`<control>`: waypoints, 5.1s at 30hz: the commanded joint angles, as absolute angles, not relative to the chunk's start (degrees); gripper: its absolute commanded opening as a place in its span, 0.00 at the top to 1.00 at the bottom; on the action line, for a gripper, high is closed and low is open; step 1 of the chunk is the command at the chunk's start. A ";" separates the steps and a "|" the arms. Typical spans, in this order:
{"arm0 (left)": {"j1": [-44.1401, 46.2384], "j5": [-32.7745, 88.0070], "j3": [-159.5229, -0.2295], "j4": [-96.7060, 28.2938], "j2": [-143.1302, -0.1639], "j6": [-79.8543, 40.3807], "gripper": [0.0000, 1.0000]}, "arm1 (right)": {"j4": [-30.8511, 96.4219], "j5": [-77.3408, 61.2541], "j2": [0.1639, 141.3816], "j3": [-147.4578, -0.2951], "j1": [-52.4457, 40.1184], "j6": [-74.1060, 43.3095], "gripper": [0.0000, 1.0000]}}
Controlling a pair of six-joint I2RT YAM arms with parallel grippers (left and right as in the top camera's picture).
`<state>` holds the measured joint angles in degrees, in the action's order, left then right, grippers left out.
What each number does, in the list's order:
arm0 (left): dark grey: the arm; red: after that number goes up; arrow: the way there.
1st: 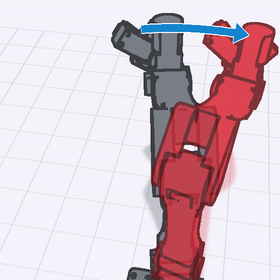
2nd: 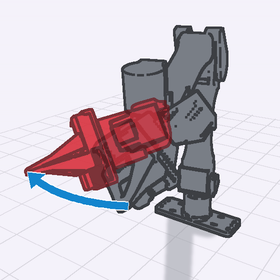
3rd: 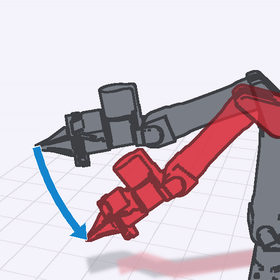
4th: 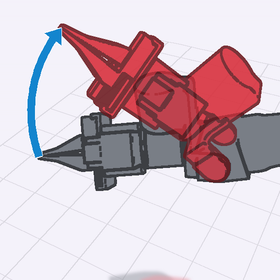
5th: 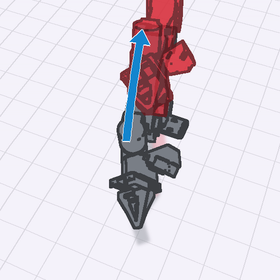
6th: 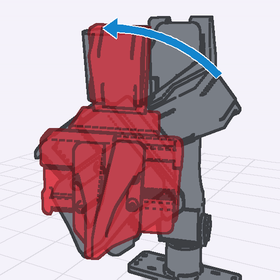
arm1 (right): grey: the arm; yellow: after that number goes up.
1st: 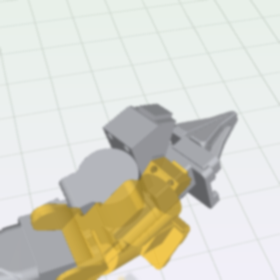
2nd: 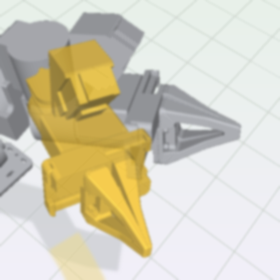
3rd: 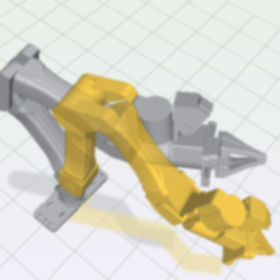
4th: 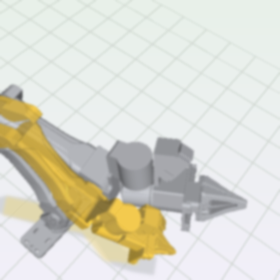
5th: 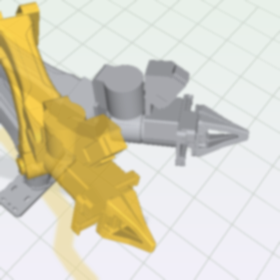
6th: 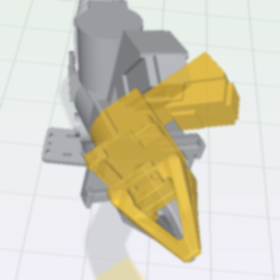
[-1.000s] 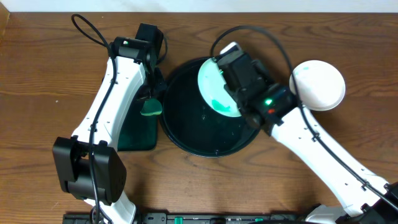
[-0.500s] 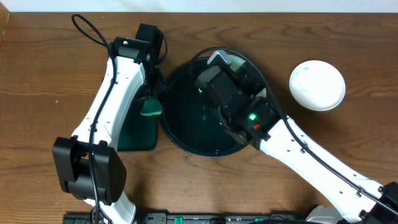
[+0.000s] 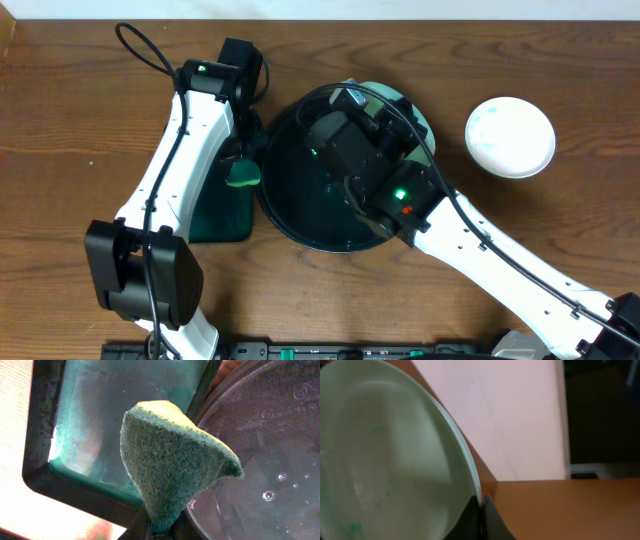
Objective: Clean dirty plates on tray and stack at the side
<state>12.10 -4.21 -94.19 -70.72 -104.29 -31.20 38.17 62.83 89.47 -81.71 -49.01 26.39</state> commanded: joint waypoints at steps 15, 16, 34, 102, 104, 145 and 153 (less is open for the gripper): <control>11.90 -4.08 -93.97 -71.13 -104.05 -30.41 0.93 | 42.89 50.37 88.90 -83.15 -49.19 0.49 0.99; 11.90 -4.08 -93.97 -71.13 -104.05 -30.41 0.93 | 44.31 46.30 89.17 -83.13 -48.73 -3.51 0.99; 11.92 -2.13 -93.97 -71.09 -104.09 -27.86 0.93 | 44.60 33.85 98.50 -83.13 -41.60 -26.33 0.99; 24.36 -2.52 -89.95 -31.83 -122.08 -24.84 0.93 | 39.83 6.96 117.99 -83.13 -31.33 -37.45 0.99; 23.09 -2.87 -89.95 -33.21 -122.08 -24.23 0.93 | 39.86 6.96 117.99 -83.13 -31.33 -37.43 0.99; 10.96 -9.50 -90.43 -65.25 -99.00 -26.89 0.93 | 37.30 32.95 103.59 -83.57 -36.71 -4.60 0.99; 10.02 -9.02 -90.32 -66.37 -99.00 -26.65 0.93 | 41.95 10.39 104.27 -83.46 -34.35 -31.46 0.24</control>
